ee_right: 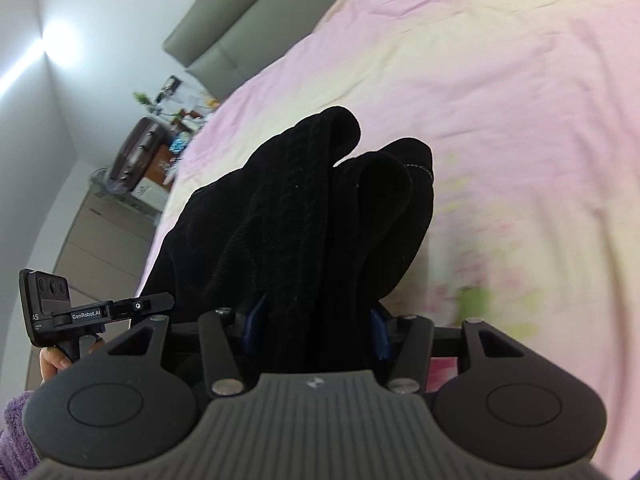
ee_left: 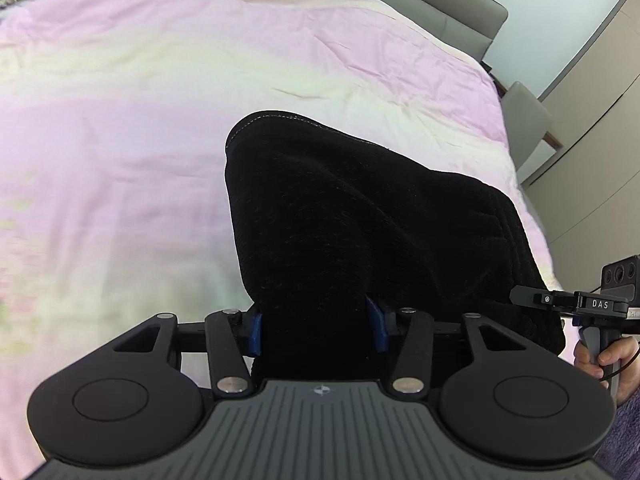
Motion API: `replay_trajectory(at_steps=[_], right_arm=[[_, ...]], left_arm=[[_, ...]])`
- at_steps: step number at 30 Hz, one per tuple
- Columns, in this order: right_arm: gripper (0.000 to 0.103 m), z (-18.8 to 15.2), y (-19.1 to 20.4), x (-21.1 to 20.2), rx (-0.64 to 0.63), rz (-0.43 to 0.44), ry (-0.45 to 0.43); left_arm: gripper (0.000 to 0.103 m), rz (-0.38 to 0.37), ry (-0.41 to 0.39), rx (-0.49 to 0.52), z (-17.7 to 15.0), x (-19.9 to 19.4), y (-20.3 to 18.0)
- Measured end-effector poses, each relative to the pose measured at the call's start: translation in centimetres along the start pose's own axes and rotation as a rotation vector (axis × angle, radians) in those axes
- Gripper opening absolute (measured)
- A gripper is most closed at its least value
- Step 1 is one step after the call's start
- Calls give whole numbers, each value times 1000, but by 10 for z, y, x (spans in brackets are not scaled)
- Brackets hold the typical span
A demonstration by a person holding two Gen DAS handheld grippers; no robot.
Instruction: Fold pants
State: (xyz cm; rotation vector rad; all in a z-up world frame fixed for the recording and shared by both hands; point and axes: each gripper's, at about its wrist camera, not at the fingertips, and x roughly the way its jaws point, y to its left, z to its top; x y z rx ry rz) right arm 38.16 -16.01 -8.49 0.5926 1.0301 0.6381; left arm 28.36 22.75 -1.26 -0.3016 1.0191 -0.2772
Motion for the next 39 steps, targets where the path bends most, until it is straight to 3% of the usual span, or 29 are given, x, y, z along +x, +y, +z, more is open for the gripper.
replay_trajectory(at_steps=[5,10,18,23,29,32,35,39], right_arm=[[49,-37,61,55,-19,70,24],[49,-71,96,109,-17,81,73],[49,-99,112,167,-66,3,145],[49,-104,99,196,-47,-66,203],[52,-100,95,220,-54,-135,248],[59,-100,90,221,-33,-153,251],[72,-99,98,217,-86,-200,249],[74,-96,128,200,-230,-262,213]], left_arm=[[55,83,13,13,-11,-43,47],[55,111,23,-10,-32,-48,93],[55,76,91,-20,-65,-20,164],[56,64,124,-11,-75,3,185],[62,90,150,-7,-80,18,191],[64,98,144,-55,-80,14,190],[73,157,116,-53,-81,0,181],[73,265,79,-20,-85,-36,159]])
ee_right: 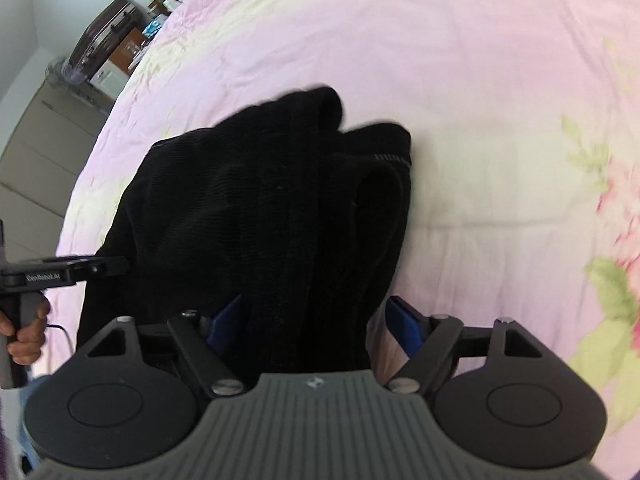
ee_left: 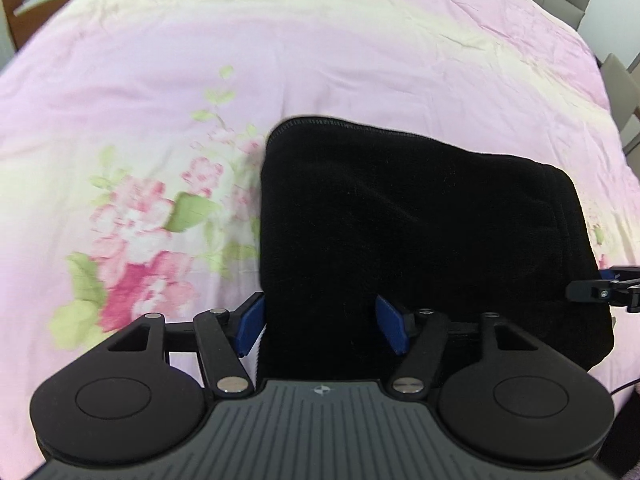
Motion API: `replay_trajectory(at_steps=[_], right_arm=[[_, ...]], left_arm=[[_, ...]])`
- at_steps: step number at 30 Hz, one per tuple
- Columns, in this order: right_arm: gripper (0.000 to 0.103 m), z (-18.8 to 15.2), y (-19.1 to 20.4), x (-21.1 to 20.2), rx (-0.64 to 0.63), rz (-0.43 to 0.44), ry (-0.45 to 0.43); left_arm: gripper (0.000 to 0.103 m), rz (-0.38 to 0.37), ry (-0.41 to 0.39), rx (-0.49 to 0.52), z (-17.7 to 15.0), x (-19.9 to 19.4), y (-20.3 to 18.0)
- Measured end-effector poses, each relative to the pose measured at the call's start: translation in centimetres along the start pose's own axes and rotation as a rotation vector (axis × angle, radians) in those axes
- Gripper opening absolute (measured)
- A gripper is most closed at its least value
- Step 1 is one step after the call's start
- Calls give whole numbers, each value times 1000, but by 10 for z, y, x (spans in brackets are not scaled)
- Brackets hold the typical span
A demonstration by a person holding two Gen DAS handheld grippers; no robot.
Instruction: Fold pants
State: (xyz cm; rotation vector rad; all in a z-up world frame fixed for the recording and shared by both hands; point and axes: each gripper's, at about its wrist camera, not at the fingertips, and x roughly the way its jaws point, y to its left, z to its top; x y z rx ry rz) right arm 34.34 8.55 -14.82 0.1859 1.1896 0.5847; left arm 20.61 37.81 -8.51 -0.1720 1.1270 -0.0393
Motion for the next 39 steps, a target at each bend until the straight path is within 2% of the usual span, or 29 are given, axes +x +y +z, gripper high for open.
replay_trajectory(at_steps=[5,9,11,13,18,22,25,30,35,39], right_arm=[[78,0,37,-57,-149,-73,-101],[81,-13,64,-115,-239,-80,-225],[82,-26,77,-145,-274,-68,-284],[93,-39,94,-171,-311,-71,-336],[98,-96,108,-231,-414,-106,-449],[98,-143,119,-253,-462,-114,-502],[98,-177,125,-262,-466,-121,-514],[98,-227,126,-254,-444,-131,-531],[98,-256,124,-239,-454,-148,-534],[98,-265,119,-227,-461,-175,-533]], left_arm=[[73,92,-103,94,-1,-74,-32],[73,202,-222,174,-9,-138,-74],[73,251,-286,206,-19,-165,-93],[73,308,-342,221,-34,-186,-110],[73,348,-483,215,-82,-220,-147],[74,391,-550,198,-117,-232,-173],[84,407,-588,147,-139,-233,-183],[86,454,-583,136,-172,-216,-204],[86,456,-573,106,-197,-199,-215],[87,475,-576,45,-209,-186,-209]])
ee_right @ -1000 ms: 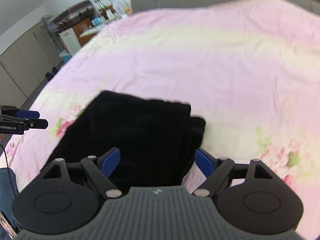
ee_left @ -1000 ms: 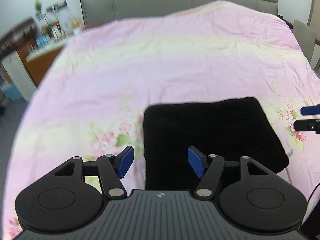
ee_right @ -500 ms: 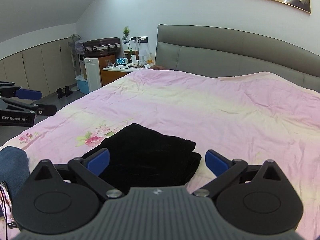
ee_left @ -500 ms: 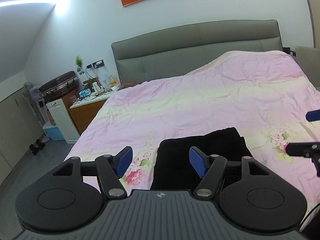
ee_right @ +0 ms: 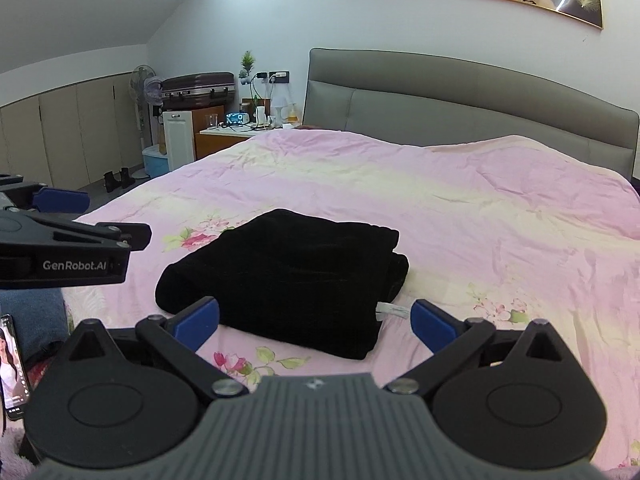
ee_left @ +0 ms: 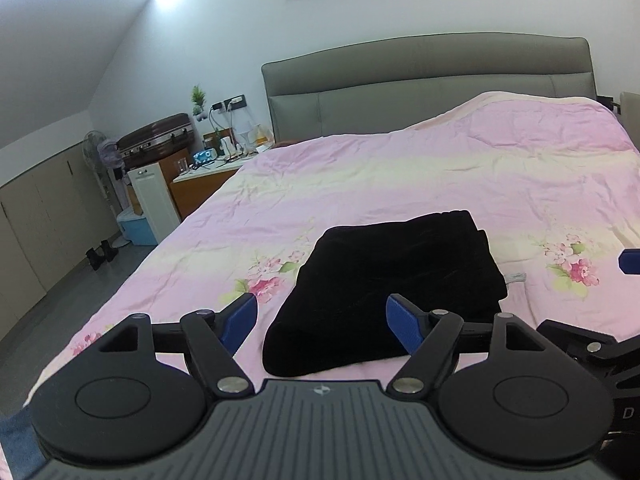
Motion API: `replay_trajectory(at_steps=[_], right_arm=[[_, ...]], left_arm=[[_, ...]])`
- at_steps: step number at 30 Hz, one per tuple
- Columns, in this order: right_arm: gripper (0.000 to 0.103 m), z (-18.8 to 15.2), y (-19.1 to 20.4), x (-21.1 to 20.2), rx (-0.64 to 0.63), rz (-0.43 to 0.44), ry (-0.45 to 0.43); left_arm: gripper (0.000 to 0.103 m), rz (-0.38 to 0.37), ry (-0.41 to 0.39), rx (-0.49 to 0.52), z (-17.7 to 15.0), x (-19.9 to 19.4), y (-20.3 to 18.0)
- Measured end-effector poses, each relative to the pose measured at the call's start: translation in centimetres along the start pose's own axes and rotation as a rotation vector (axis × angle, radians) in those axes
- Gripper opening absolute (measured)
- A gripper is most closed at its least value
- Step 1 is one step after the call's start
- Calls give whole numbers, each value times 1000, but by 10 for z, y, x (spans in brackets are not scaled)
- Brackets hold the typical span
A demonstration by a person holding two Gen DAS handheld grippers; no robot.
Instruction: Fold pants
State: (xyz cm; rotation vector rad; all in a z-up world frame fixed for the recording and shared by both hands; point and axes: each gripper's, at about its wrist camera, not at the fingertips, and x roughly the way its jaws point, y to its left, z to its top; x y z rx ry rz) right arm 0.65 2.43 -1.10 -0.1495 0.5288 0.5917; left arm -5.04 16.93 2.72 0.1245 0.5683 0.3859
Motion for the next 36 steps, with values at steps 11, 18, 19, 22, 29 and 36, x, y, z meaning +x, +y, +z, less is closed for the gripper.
replay_trajectory(at_steps=[11,18,19,22,29,36], right_arm=[[98,-16,-9,39,72,-22,88],[98,-21,-14,59,69,-49,140],[98,-22,-15,61,73,-52,145],[98,-25,-17,63,81,-61,153],[98,-25,-19,60,87,-62,149],[98,-24,-19,56,87,-61,138]], left_arm=[[87,-22,128,-33,-29,33,-6],[87,-20,178,-46,-36,46,-5],[87,-21,184,-48,-36,47,-4],[87,-24,196,-44,-36,49,-5],[87,-18,196,-40,-33,44,-6],[87,-15,183,-42,-27,41,-2]])
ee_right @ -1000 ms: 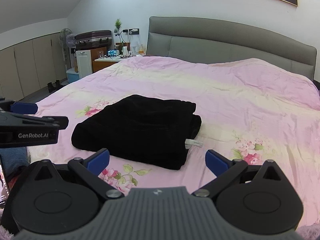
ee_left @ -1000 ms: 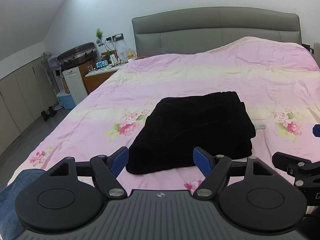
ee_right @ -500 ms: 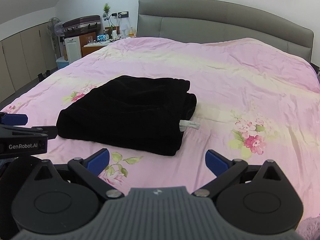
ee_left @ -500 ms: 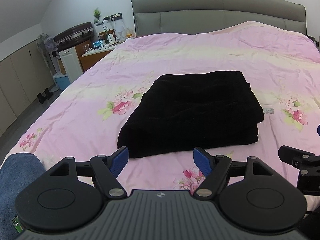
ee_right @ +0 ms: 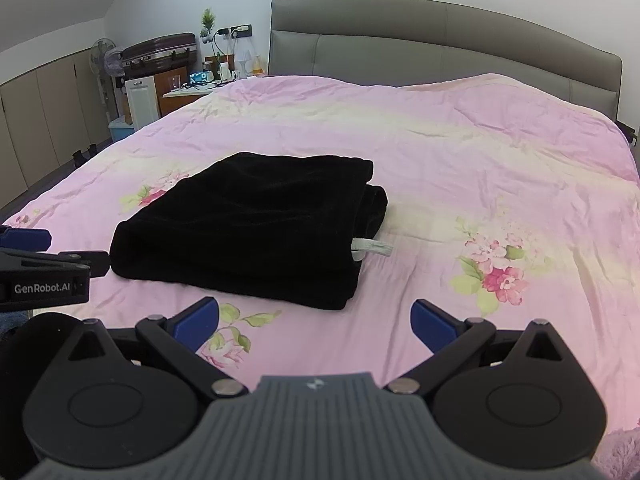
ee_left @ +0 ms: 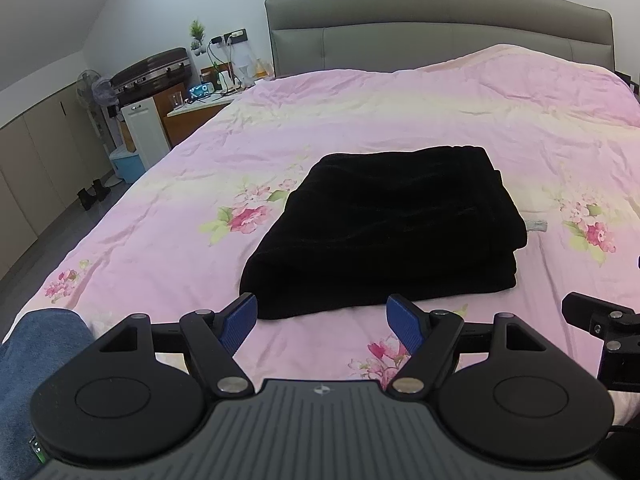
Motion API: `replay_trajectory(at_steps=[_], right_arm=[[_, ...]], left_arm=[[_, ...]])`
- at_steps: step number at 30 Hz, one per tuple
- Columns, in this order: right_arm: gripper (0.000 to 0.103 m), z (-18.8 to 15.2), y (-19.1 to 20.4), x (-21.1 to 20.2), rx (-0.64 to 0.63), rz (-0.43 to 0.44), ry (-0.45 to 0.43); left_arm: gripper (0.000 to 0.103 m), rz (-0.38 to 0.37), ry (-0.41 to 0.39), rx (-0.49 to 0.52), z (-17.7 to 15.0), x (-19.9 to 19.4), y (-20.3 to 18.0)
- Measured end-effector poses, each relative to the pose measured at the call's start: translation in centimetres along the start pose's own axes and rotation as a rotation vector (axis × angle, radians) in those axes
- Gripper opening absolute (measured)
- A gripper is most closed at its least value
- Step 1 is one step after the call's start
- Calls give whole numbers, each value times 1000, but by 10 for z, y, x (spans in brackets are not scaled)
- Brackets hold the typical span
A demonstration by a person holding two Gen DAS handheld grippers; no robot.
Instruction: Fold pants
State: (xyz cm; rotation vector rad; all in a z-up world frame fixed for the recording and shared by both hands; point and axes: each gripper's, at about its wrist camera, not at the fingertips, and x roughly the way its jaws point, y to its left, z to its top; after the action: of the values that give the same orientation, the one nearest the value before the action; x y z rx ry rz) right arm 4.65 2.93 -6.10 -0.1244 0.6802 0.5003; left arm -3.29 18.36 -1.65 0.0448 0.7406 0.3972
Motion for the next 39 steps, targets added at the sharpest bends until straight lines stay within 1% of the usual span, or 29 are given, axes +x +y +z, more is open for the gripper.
replay_trajectory(at_steps=[39], right_arm=[[98,1,-3,-13,8,4,-29]], left_arm=[[87,-7,-16,8,7,-7,4]])
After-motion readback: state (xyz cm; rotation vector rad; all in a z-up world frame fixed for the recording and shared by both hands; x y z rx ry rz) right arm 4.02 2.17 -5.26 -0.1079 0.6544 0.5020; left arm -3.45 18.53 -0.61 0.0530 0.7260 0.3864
